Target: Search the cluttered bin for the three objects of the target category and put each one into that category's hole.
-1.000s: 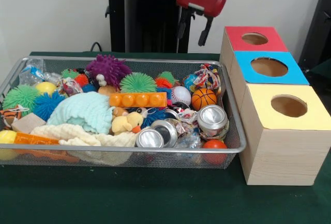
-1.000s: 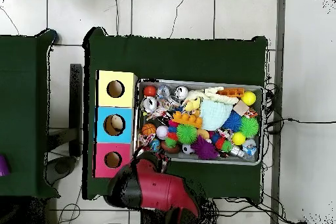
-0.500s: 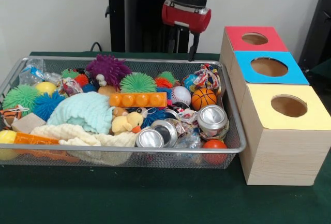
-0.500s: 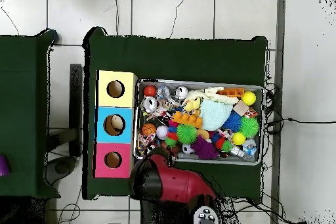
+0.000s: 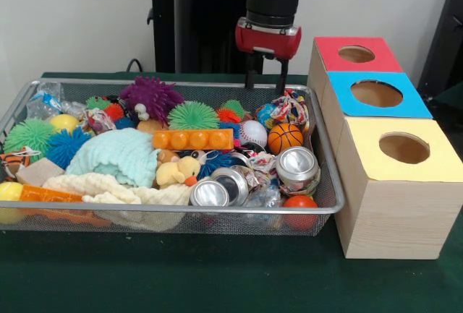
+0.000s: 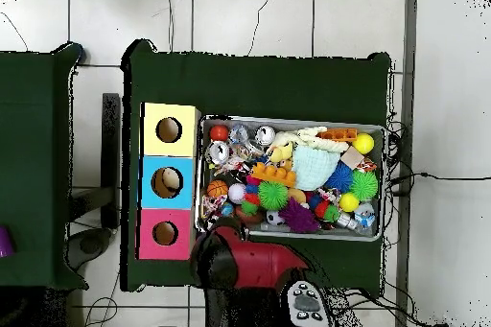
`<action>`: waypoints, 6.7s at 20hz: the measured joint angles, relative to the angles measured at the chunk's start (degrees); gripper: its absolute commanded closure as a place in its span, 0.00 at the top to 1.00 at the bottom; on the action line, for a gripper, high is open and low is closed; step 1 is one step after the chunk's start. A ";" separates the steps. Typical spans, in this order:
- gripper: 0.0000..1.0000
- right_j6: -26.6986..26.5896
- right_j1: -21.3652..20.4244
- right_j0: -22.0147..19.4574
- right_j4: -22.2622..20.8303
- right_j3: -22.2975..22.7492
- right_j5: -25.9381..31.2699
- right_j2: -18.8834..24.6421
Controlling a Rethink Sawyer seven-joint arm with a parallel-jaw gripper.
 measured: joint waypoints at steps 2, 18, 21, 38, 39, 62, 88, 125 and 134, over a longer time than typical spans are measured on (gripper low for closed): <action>1.00 0.00 0.32 -0.81 -1.05 0.36 -0.26 1.38; 1.00 0.00 1.50 -5.79 -5.57 4.38 -2.65 7.54; 1.00 0.00 1.74 -5.40 -5.55 4.38 -4.31 7.38; 1.00 0.00 3.37 -1.92 -5.53 4.41 -11.72 6.08; 1.00 0.00 3.25 -1.92 -5.53 4.42 -11.71 6.08; 1.00 0.00 -0.25 -0.76 -2.54 4.44 -12.01 3.80; 1.00 0.00 9.40 2.05 -1.34 2.85 -27.80 0.79; 0.00 0.00 2.95 1.81 -0.88 2.10 -23.07 0.28; 0.00 0.00 2.67 1.78 -0.89 2.10 -23.07 0.46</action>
